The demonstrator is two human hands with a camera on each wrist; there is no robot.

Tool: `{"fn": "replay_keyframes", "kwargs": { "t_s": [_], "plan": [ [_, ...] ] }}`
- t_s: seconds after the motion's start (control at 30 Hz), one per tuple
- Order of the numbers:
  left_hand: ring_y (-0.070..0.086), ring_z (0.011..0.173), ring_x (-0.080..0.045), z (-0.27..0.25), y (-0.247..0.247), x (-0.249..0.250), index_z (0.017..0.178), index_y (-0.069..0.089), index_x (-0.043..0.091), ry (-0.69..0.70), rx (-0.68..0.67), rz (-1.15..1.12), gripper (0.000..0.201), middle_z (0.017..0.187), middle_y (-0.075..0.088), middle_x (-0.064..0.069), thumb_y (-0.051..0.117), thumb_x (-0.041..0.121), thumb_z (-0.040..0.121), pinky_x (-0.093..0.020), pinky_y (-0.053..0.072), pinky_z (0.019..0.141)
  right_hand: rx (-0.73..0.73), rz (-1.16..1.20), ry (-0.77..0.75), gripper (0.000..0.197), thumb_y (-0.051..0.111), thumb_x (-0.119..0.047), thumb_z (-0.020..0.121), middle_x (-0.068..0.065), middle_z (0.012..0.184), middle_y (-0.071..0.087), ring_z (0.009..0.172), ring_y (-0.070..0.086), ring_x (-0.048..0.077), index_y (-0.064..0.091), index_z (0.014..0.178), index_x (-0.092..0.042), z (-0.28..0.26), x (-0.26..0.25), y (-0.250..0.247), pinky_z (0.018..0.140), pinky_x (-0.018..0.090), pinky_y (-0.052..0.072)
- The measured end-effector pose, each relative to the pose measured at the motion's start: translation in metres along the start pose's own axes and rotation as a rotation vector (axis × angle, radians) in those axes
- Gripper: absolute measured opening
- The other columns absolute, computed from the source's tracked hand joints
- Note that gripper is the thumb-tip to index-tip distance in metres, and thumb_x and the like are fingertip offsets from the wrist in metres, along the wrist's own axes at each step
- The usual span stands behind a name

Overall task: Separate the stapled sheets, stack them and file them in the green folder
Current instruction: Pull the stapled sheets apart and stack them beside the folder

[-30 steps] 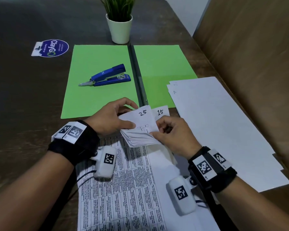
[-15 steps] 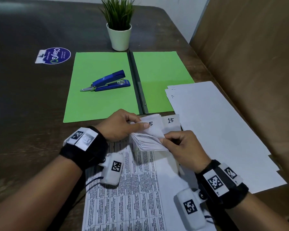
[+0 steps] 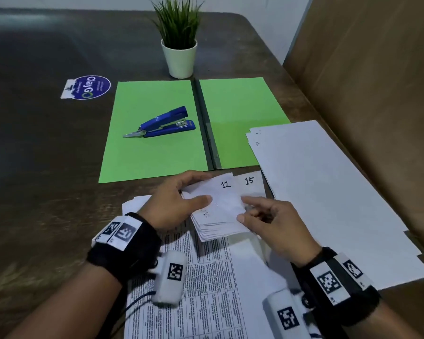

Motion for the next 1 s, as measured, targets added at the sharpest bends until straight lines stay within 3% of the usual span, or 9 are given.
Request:
{"fn": "replay_keyframes", "kwargs": {
  "t_s": [0.13, 0.3, 0.4, 0.5, 0.67, 0.77, 0.87, 0.93, 1.0],
  "plan": [
    [0.068, 0.104, 0.002, 0.005, 0.001, 0.004, 0.117, 0.068, 0.044, 0.017, -0.039, -0.031, 0.046, 0.112, 0.073, 0.022, 0.078, 0.013, 0.085, -0.020, 0.055, 0.091, 0.007, 0.014, -0.017, 0.031, 0.078, -0.003, 0.081, 0.001, 0.073, 0.070, 0.059, 0.059, 0.003, 0.073, 0.107, -0.020, 0.002, 0.000, -0.002, 0.060, 0.014, 0.046],
    [0.062, 0.106, 0.014, 0.009, 0.002, 0.003, 0.117, 0.069, 0.049, 0.019, -0.061, 0.030, 0.044, 0.112, 0.071, 0.027, 0.078, 0.018, 0.086, -0.005, 0.046, 0.086, 0.029, -0.034, -0.061, 0.038, 0.076, -0.002, 0.083, -0.009, 0.076, 0.070, 0.063, 0.059, -0.001, 0.071, 0.112, -0.027, 0.003, -0.001, -0.001, 0.064, 0.013, 0.048],
    [0.061, 0.105, 0.015, 0.010, 0.002, 0.003, 0.107, 0.075, 0.043, 0.027, -0.048, 0.057, 0.033, 0.110, 0.071, 0.027, 0.078, 0.019, 0.085, -0.010, 0.045, 0.090, 0.022, -0.053, -0.076, 0.037, 0.075, -0.003, 0.084, -0.006, 0.082, 0.070, 0.065, 0.058, 0.000, 0.073, 0.113, -0.024, 0.003, -0.002, -0.002, 0.064, 0.013, 0.046],
    [0.067, 0.096, 0.002, 0.012, 0.001, 0.002, 0.093, 0.079, 0.034, 0.040, -0.032, 0.085, 0.018, 0.100, 0.076, 0.017, 0.078, 0.018, 0.085, -0.020, 0.048, 0.087, 0.024, -0.088, -0.094, 0.035, 0.076, -0.002, 0.083, 0.000, 0.083, 0.068, 0.064, 0.056, 0.005, 0.074, 0.110, -0.024, 0.004, -0.003, -0.001, 0.062, 0.015, 0.045],
    [0.066, 0.085, -0.010, 0.016, -0.001, 0.000, 0.083, 0.080, 0.029, 0.023, 0.014, 0.066, 0.004, 0.089, 0.077, 0.007, 0.079, 0.025, 0.085, -0.029, 0.049, 0.083, 0.041, -0.028, -0.073, 0.033, 0.074, -0.001, 0.085, 0.000, 0.080, 0.062, 0.057, 0.052, 0.007, 0.070, 0.113, -0.018, 0.005, -0.003, -0.003, 0.052, 0.015, 0.044],
    [0.063, 0.079, -0.010, 0.016, 0.001, 0.001, 0.077, 0.080, 0.025, 0.021, -0.016, 0.046, 0.013, 0.082, 0.075, 0.006, 0.076, 0.034, 0.085, -0.031, 0.047, 0.080, 0.051, -0.018, -0.052, 0.014, 0.066, -0.021, 0.093, -0.006, 0.074, 0.065, 0.058, 0.053, 0.009, 0.076, 0.102, -0.017, 0.007, -0.004, -0.002, 0.048, 0.018, 0.042],
    [0.069, 0.083, -0.003, 0.016, 0.001, 0.002, 0.070, 0.079, 0.018, 0.018, -0.013, 0.007, 0.030, 0.081, 0.075, 0.007, 0.069, 0.042, 0.087, -0.029, 0.050, 0.087, 0.019, -0.113, -0.090, 0.053, 0.053, -0.052, 0.091, 0.002, 0.070, 0.059, 0.059, 0.051, 0.005, 0.073, 0.092, -0.002, 0.007, -0.006, 0.000, 0.056, 0.021, 0.038],
    [0.071, 0.091, -0.004, 0.017, 0.001, 0.002, 0.068, 0.079, 0.018, 0.026, -0.006, 0.001, 0.035, 0.082, 0.076, 0.005, 0.068, 0.048, 0.083, -0.029, 0.051, 0.092, 0.030, -0.150, -0.097, 0.051, 0.053, -0.050, 0.090, -0.011, 0.069, 0.062, 0.062, 0.056, 0.001, 0.076, 0.087, -0.005, 0.008, -0.008, -0.001, 0.060, 0.018, 0.038],
    [0.070, 0.092, -0.004, 0.017, 0.001, 0.001, 0.067, 0.079, 0.019, 0.025, -0.004, 0.020, 0.033, 0.083, 0.075, 0.006, 0.070, 0.048, 0.080, -0.023, 0.049, 0.085, 0.043, -0.160, -0.105, 0.038, 0.058, -0.045, 0.090, -0.011, 0.072, 0.065, 0.067, 0.060, 0.002, 0.079, 0.081, -0.014, 0.008, -0.008, -0.001, 0.061, 0.018, 0.040]
  ]
}}
Point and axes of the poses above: each hand's wrist, its own z-axis towards the middle knuckle, its own y-axis out of the palm, x = y × z, the point moved 6 cm from there along z, towards the middle knuckle
